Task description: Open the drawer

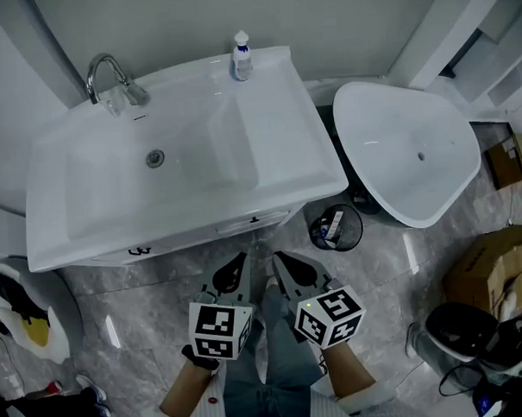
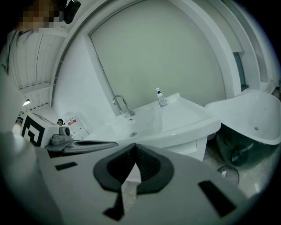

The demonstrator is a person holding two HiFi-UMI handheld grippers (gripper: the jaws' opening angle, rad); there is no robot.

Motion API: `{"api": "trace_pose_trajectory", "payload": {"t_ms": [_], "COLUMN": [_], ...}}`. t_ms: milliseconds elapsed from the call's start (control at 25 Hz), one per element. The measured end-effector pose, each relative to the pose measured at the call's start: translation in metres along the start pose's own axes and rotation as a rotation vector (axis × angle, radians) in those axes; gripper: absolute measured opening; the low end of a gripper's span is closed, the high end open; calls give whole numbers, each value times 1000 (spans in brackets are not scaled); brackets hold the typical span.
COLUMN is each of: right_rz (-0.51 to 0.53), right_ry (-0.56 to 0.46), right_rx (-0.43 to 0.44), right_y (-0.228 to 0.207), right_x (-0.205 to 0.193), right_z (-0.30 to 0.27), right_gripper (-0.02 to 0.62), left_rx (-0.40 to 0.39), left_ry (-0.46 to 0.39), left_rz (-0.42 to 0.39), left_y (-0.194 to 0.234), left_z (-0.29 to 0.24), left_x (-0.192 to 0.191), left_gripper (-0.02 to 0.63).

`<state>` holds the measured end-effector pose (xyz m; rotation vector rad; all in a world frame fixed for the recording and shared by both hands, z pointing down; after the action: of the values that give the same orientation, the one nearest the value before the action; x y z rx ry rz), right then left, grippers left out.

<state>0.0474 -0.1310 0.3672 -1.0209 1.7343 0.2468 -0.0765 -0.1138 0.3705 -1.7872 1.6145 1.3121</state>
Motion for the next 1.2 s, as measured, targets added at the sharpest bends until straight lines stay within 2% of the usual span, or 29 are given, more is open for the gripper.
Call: {"api": "trace_pose_trajectory", "payload": {"t_ms": [360,680,1200], "right_rz": [-24,-77,-128], "right_ry": [45,64,93], "right_rx": [-48,-106,-147], "right_y": [-24,-46,-76], "right_x": [-53,-98,-148], "right_z": [-12,-26,-44], "right_gripper": [9,9,9], "left_rx": [-14,-15,-10], "left_ry": [83,158,225], "left_rz": [-17,25,-13], "left_y": [13,28,48], "left_z": [-42,-83,-147], "left_x": [-57,-104,-143], "left_gripper": [17,17,18]}}
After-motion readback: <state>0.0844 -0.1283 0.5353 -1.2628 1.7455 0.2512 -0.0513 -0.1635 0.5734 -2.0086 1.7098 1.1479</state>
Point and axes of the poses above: the fingertips, and each gripper's own axes: z backward along the fingers, y to its left, x out of its top, the point moved 6 cm from there along z, backward along the fingers, and after that the axes turned 6 degrees about z, right-handed, at the moved point
